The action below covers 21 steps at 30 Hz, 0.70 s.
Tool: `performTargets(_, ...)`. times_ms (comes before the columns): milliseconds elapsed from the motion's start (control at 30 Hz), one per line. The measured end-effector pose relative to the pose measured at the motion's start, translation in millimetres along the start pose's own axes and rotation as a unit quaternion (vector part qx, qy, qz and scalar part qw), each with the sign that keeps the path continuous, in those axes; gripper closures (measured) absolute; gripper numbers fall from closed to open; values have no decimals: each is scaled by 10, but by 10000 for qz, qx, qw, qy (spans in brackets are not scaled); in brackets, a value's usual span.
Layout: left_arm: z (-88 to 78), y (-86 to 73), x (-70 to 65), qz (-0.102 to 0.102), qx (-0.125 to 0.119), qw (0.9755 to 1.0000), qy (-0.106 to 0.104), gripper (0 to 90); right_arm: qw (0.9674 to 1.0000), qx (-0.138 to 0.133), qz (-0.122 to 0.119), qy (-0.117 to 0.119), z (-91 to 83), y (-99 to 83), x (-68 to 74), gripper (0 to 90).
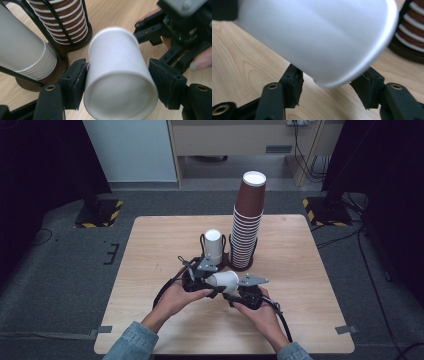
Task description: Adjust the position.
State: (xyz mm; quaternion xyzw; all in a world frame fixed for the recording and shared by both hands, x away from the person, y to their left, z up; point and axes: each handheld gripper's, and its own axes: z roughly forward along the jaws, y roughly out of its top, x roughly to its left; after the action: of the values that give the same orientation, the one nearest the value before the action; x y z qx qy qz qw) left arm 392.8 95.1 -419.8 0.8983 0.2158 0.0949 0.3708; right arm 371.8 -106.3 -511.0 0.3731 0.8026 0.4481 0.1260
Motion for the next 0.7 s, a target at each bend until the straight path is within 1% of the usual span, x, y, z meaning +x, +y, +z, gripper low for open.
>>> performTargets(167, 1, -37, 16, -19, 40, 10000, -33, 314, 9999, -118, 36, -71, -51, 26, -44, 489)
performTargets(233, 24, -56, 5, -30, 59, 10000, -57, 315, 9997, -204, 62, -103, -85, 41, -60, 506)
performTargets(300, 32, -61, 7, -12, 85, 9999, -71, 317, 9997, -199, 49, -99, -95, 46, -64, 511)
performTargets(333, 41, -65, 7, -7, 97, 9999, -77, 317, 9997, -217, 29, -111, -101, 49, -62, 515)
performTargets(367, 54, -71, 8, 2, 98, 9999, -65, 324, 9997, -217, -50, -103, -110, 58, -60, 519)
performTargets(500, 55, -79, 17, -32, 63, 9999, -88, 338, 9996, -186, -139, -156, -106, 60, -54, 523)
performTargets(533, 64, -89, 26, -19, 124, 9999, -103, 337, 9996, -154, -194, -168, -104, 60, -49, 525)
performTargets(600, 77, -100, 35, -28, 144, 9998, -111, 331, 9993, -121, -291, -212, -97, 63, -38, 527)
performTargets(633, 77, -100, 35, -28, 144, 9998, -111, 325, 9992, -127, -314, -196, -93, 63, -32, 527)
performTargets(700, 102, -113, 32, -2, 176, 9997, -191, 311, 9991, -119, -374, -183, -92, 66, -14, 525)
